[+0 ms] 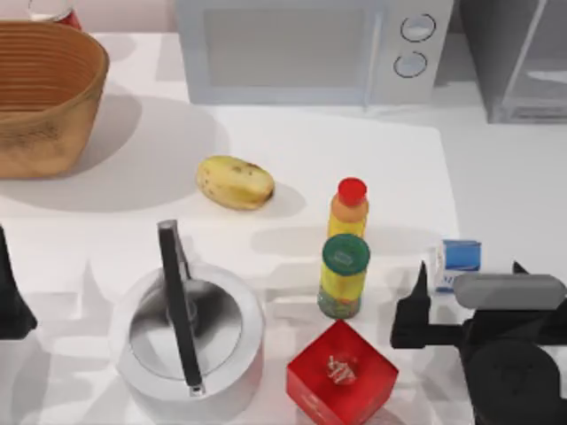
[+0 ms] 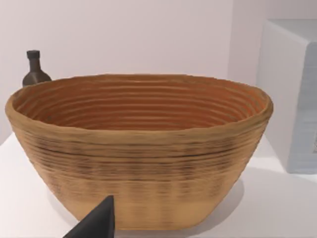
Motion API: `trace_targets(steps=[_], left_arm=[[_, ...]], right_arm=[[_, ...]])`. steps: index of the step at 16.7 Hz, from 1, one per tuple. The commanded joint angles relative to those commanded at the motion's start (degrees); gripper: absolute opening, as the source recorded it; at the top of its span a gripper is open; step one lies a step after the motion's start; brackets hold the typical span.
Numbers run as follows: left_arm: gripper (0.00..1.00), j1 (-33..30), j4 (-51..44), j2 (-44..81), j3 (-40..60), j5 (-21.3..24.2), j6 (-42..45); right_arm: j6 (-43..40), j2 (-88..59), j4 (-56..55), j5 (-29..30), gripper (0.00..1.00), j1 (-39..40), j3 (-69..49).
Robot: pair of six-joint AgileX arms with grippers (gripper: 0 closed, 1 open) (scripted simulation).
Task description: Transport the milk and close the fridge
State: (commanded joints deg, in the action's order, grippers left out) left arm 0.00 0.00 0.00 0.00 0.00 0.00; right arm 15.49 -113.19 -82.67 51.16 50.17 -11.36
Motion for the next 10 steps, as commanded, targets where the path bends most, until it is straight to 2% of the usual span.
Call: trace_targets(steps=[4, 10], left_arm=[[1.00, 0.00, 0.00, 0.00, 0.00, 0.00, 0.00], [1.00, 0.00, 0.00, 0.00, 0.00, 0.00, 0.00]], right_arm=[[-0.33, 0.29, -0.36, -0.47, 1.00, -0.42, 0.50], [-3.13, -4.19, -2.21, -6.62, 1.00, -7.12, -4.30]])
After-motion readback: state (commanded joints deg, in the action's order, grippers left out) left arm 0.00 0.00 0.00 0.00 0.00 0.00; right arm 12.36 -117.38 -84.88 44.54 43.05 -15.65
